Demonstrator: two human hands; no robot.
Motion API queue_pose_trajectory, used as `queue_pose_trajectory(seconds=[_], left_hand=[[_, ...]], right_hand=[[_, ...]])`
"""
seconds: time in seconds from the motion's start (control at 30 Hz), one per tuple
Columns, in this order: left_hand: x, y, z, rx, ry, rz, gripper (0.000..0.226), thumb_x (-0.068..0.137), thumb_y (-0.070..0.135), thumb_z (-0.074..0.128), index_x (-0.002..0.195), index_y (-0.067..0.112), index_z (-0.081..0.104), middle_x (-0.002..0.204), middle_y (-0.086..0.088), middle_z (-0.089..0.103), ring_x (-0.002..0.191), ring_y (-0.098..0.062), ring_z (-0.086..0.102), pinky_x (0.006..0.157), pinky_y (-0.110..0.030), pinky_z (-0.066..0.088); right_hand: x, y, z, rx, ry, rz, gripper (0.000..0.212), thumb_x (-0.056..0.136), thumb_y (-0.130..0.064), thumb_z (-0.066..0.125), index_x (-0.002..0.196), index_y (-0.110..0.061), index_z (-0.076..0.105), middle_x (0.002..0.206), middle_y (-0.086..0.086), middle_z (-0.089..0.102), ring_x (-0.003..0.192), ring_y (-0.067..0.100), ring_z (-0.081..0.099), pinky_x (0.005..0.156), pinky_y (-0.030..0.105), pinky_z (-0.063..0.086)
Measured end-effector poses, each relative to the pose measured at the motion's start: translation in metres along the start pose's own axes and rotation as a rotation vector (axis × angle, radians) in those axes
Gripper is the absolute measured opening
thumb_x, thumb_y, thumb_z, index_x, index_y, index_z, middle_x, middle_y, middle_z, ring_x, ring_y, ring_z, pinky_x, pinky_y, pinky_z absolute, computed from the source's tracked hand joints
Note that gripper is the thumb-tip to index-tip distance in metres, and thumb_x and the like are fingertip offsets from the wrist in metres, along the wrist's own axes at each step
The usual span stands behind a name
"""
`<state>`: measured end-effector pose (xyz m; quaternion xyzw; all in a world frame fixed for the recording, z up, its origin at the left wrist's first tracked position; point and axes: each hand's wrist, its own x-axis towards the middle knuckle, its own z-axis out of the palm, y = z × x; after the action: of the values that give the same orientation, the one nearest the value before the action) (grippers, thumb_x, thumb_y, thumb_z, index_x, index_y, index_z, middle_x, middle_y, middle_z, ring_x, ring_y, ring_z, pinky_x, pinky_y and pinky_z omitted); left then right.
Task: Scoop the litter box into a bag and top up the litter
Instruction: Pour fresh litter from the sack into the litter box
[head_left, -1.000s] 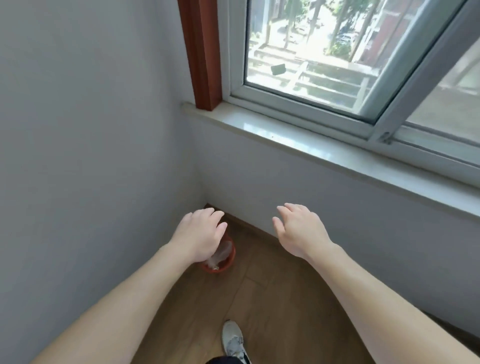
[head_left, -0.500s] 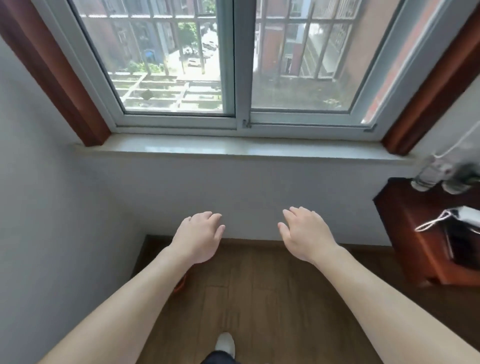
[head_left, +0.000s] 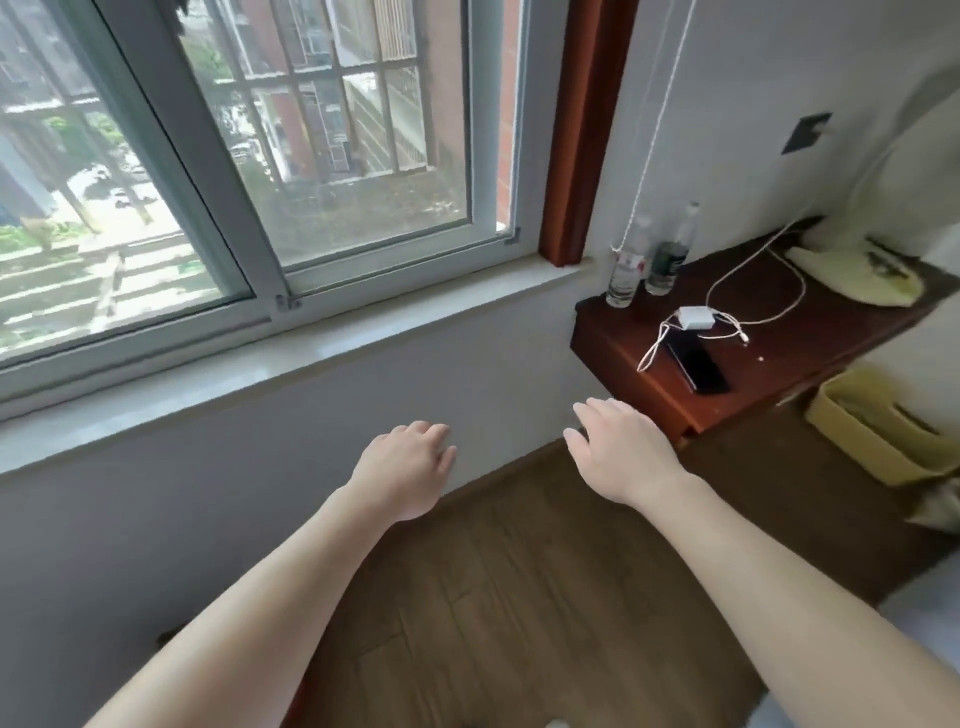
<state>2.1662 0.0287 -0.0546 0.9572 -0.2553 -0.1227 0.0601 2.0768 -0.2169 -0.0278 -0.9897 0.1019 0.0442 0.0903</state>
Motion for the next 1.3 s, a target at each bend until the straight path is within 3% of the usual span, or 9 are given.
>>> queue_pose_trajectory(seconds=[0.17,0.3,0.43,0.53,0.87,1.03,1.3], left_hand=[[0.033,0.061,0.004,0.019,-0.004,0.203,0.045,0.103,0.045,0.025,0.132,0.023,0.051,0.132,0.002,0.056,0.124,-0.024,0.050,0.100,-0.037,0.043],[0.058,0.128,0.008,0.053,0.008,0.361,0.044,0.103,0.045,0.025,0.129,0.025,0.054,0.128,0.002,0.059,0.120,-0.023,0.053,0.097,-0.037,0.045],[0.078,0.208,0.015,0.086,0.025,0.477,0.045,0.103,0.046,0.024,0.131,0.028,0.055,0.131,0.004,0.059,0.124,-0.022,0.052,0.103,-0.037,0.044],[0.087,0.271,0.019,0.104,0.036,0.559,0.047,0.103,0.046,0.023,0.134,0.028,0.054,0.134,0.005,0.057,0.129,-0.021,0.050,0.107,-0.038,0.041],[0.109,0.429,0.030,0.158,0.030,0.692,0.048,0.104,0.044,0.025,0.139,0.024,0.050,0.140,0.003,0.052,0.135,-0.021,0.042,0.112,-0.040,0.034],[0.134,0.483,0.034,0.173,0.006,0.744,0.048,0.104,0.043,0.023,0.138,0.025,0.052,0.136,0.005,0.054,0.133,-0.020,0.043,0.111,-0.041,0.034],[0.205,0.570,0.034,0.170,-0.032,0.852,0.047,0.105,0.040,0.026,0.144,0.022,0.045,0.144,0.001,0.048,0.136,-0.021,0.039,0.112,-0.039,0.030]], right_hand=[[-0.037,0.050,-0.012,0.011,0.039,0.172,0.050,0.102,-0.041,0.033,0.143,-0.016,0.047,0.149,0.004,0.047,0.139,0.024,0.040,0.116,0.041,0.032],[-0.071,0.107,-0.018,0.014,0.071,0.330,0.048,0.101,-0.043,0.033,0.138,-0.017,0.051,0.142,0.004,0.054,0.133,0.024,0.047,0.112,0.041,0.037],[-0.106,0.177,-0.023,-0.011,0.066,0.447,0.046,0.101,-0.041,0.032,0.133,-0.016,0.055,0.137,0.004,0.057,0.130,0.024,0.047,0.110,0.042,0.038],[-0.130,0.230,-0.030,-0.002,0.083,0.518,0.050,0.102,-0.042,0.029,0.140,-0.017,0.050,0.145,0.003,0.051,0.137,0.023,0.041,0.114,0.040,0.035],[-0.190,0.355,-0.048,0.063,0.094,0.658,0.052,0.104,-0.042,0.027,0.148,-0.017,0.041,0.154,0.002,0.041,0.144,0.023,0.032,0.118,0.038,0.027],[-0.197,0.402,-0.049,0.064,0.103,0.710,0.050,0.104,-0.042,0.028,0.142,-0.016,0.047,0.148,0.003,0.047,0.139,0.024,0.039,0.113,0.038,0.034],[-0.173,0.484,-0.061,0.049,0.108,0.812,0.048,0.104,-0.040,0.028,0.138,-0.015,0.049,0.141,0.003,0.053,0.129,0.025,0.048,0.106,0.038,0.040]])
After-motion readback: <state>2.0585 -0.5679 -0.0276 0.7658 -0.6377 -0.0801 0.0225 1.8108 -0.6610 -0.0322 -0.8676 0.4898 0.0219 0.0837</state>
